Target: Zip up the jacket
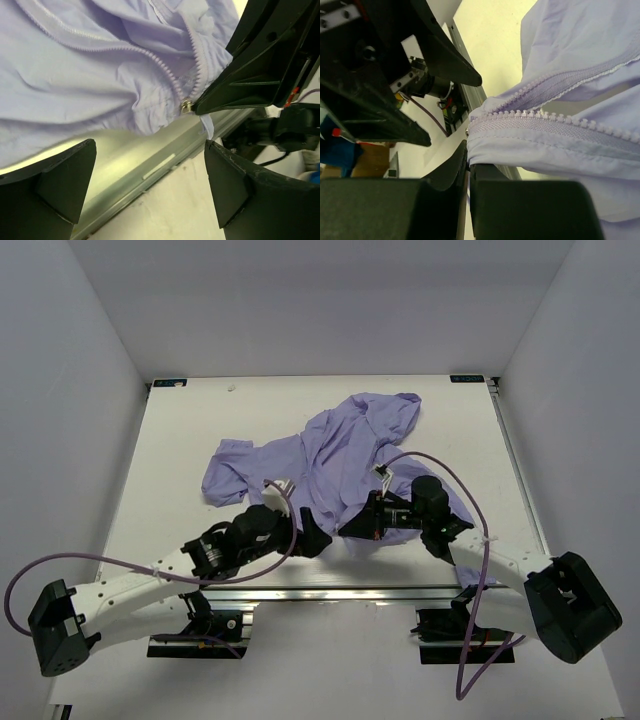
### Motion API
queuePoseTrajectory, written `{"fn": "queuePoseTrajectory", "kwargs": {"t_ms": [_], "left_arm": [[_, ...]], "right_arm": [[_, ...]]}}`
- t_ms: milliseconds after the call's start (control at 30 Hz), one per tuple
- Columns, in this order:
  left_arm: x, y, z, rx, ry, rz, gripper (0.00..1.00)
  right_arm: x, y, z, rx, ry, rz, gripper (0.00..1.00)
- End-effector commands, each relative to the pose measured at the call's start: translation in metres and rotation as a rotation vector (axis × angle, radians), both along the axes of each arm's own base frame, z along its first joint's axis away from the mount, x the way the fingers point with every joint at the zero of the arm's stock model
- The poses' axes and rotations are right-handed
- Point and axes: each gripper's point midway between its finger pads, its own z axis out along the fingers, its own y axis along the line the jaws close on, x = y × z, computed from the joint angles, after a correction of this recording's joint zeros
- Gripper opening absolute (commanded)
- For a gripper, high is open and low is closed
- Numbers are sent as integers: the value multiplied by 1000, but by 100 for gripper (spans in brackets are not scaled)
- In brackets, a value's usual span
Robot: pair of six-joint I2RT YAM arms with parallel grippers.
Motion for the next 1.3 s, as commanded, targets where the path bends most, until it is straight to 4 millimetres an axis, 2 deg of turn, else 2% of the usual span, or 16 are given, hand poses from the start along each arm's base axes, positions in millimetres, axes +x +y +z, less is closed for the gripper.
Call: {"fn": "queuePoseTrajectory", "kwargs": {"t_ms": [0,33,67,133,167,300,367,433,600,700,833,900,1033,1267], "left_arm": [[-13,2,-6,-124,78,29,98],[-16,-4,9,-210,59,4,98],[-18,-7,15,-264,55,-9,98],[-24,-11,17,-342,32,-49,98],[-25,-11,17,-355,35,-50,98],[-24,-12,23,-411,-2,-58,98],[-28,-15,32,-454,-26,-92,92],[-26,-14,32,-458,-28,-82,83],[-23,-14,42,-508,-72,-82,80],[-19,-18,39,-486,-68,-93,76],[-14,-25,35,-462,-51,-108,63],[-12,-26,35,-471,-54,-108,60],[-10,-22,37,-489,-65,-94,45],[-14,-20,40,-531,-100,-121,45]], "right_arm": [[-2,6,29,134,-44,-5,0],[-3,7,32,149,-51,-9,0],[-4,8,31,153,-39,-12,0],[-6,9,30,164,-28,-23,0],[-7,10,35,187,-28,-26,0],[-9,10,31,195,3,-32,0],[-10,10,29,194,12,-31,0],[-11,10,30,198,22,-31,0],[-10,9,30,197,18,-38,0],[-10,9,30,199,15,-36,0],[-11,9,33,202,8,-35,0],[-11,9,33,201,6,-35,0],[-10,8,31,190,7,-40,0],[-10,8,28,179,10,-40,0]]}}
